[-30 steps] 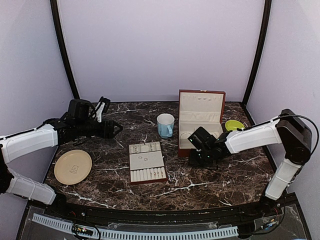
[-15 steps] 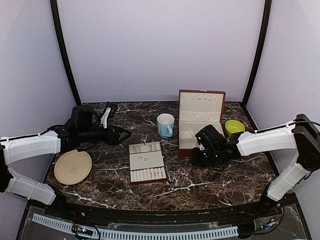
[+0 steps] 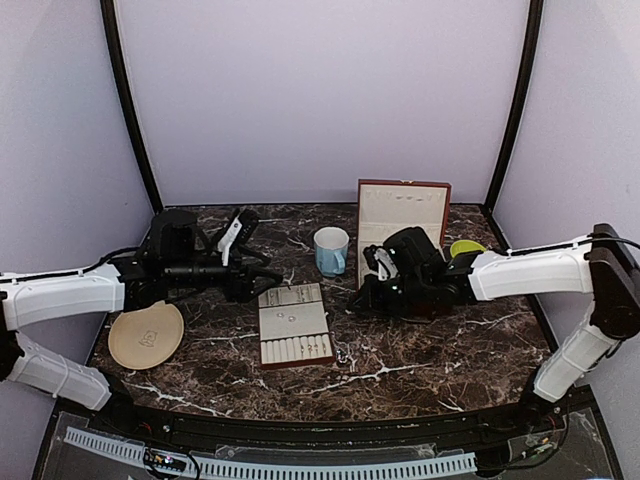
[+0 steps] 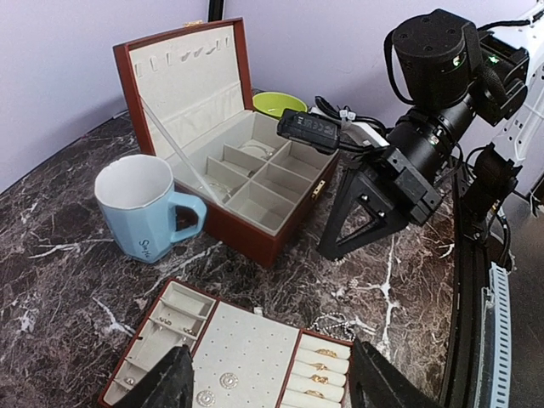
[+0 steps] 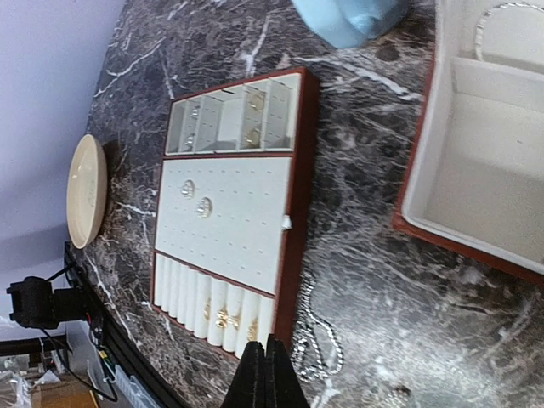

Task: Organize the mixed jewelry
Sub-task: Pick up the earring from the center of the board, then pass from the right arm to the left

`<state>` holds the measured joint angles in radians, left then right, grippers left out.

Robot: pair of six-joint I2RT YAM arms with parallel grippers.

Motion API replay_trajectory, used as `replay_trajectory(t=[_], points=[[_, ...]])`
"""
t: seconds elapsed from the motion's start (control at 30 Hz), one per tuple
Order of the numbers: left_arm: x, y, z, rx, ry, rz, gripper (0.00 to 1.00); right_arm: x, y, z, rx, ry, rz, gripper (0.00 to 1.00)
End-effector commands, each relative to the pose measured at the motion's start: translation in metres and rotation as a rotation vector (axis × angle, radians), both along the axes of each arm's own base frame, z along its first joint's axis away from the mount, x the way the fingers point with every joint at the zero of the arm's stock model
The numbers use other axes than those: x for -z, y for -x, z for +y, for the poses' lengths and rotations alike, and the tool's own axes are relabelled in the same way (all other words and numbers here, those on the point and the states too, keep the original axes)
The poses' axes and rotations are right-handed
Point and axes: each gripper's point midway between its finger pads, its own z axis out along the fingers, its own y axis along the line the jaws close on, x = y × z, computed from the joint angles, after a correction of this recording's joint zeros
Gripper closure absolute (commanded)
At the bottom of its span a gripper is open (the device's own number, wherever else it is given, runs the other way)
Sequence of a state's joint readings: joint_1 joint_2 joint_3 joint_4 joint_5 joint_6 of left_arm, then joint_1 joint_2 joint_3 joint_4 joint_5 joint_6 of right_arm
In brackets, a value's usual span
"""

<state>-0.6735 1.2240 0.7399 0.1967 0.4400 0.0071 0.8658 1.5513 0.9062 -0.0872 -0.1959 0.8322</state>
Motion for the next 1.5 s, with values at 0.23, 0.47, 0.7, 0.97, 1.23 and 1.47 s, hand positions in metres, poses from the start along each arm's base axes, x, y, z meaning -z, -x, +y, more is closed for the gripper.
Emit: replay_trajectory(t=[0.23, 0.47, 0.7, 0.97, 1.23, 1.47], points=[[0.024, 0.011, -0.009, -0.093, -0.087, -0.134, 0.37, -0.021, 0.017, 0.076, -0.096, -0.216, 0.062, 1.0], [0.031, 0.007, -0.019, -0.204, 0.178, 0.15, 0.33, -0.044, 0.005, 0.07, 0.015, -0.288, -0.006, 1.0], [0.015, 0.017, -0.037, -0.148, 0.428, 0.374, 0.31, -0.082, 0.007, 0.076, 0.008, -0.418, -0.103, 1.0], [0.006, 0.031, -0.051, -0.021, 0.49, 0.438, 0.32, -0.103, 0.014, 0.085, -0.062, -0.493, -0.153, 1.0], [0.015, 0.031, -0.059, -0.009, 0.431, 0.469, 0.42, -0.112, 0.021, 0.09, -0.101, -0.525, -0.158, 1.0], [0.01, 0.03, -0.061, 0.003, 0.441, 0.464, 0.52, -0.111, 0.024, 0.094, -0.121, -0.525, -0.154, 1.0]])
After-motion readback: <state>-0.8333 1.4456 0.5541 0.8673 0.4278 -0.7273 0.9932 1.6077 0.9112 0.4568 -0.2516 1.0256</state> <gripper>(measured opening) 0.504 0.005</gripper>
